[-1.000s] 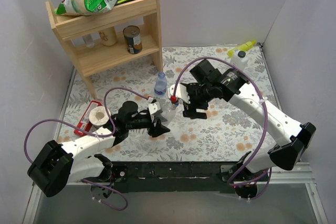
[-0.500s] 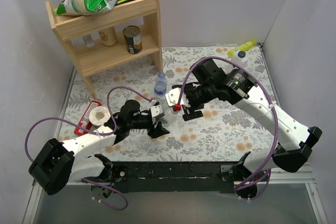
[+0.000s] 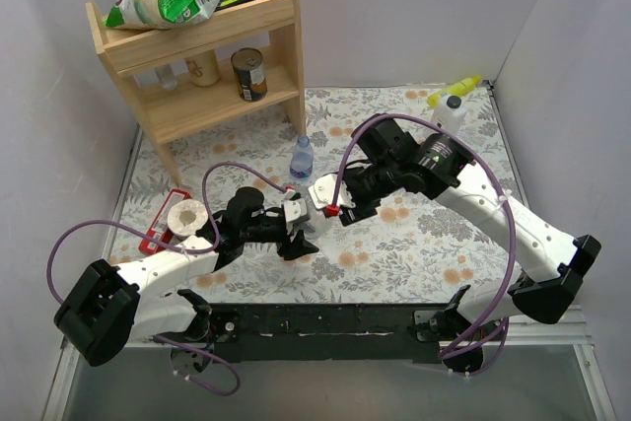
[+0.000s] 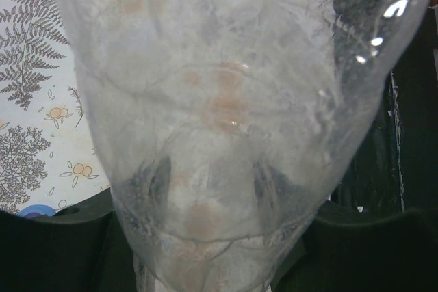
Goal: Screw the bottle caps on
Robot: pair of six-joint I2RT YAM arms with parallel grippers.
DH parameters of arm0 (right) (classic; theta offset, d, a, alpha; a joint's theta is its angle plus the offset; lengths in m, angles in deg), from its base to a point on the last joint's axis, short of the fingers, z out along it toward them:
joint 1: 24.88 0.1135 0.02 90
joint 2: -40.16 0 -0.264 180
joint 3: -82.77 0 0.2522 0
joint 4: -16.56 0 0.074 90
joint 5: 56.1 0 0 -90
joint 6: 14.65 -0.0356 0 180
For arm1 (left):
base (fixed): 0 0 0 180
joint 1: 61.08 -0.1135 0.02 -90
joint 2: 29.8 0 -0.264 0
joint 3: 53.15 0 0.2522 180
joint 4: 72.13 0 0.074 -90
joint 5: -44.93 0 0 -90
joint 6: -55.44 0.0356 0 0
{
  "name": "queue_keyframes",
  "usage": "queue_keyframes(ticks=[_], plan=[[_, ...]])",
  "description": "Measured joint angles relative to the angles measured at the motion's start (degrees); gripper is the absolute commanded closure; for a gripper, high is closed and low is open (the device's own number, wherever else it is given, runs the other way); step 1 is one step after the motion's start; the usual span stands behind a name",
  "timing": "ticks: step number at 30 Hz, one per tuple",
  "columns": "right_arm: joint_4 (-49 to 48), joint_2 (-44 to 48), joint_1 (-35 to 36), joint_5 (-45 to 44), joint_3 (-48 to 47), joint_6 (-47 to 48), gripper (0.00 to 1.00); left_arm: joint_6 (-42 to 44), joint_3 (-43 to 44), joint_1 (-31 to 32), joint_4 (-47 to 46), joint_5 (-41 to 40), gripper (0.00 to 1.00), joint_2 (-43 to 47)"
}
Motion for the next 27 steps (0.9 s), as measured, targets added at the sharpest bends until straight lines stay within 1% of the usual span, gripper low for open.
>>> queue_keyframes(ticks=[3, 7, 8, 13, 17, 22, 27], plan=[[-0.1, 0.0, 0.0, 0.2, 0.0, 0.4, 0.5, 0.2, 0.0, 0.0, 0.0, 0.0, 1.0, 0.0], [-0.3, 0.0, 0.1, 0.2, 0.0, 0.5, 0.51, 0.2, 0.0, 0.0, 0.0, 0.0, 1.0, 0.0], [-0.3, 0.0, 0.2, 0.2, 0.0, 0.5, 0.53, 0.2, 0.0, 0.0, 0.0, 0.0, 1.0, -0.1], [-0.6, 0.0, 0.5, 0.2, 0.0, 0.7, 0.58, 0.3, 0.0, 0.0, 0.0, 0.2, 1.0, -0.2], [-0.6, -0.1, 0.8, 0.3, 0.0, 0.7, 0.65, 1.1, 0.0, 0.0, 0.2, 0.4, 1.0, -0.2], [0.3, -1.4, 0.8, 0.8, -0.3, 0.4, 0.65, 4.3, 0.0, 0.0, 1.1, -1.3, 1.0, -0.2], [-0.3, -1.9, 0.7, 1.7, -0.4, -2.0, 0.65, 6.1, -2.2, 0.0, -2.3, -4.5, 1.0, 1.2]])
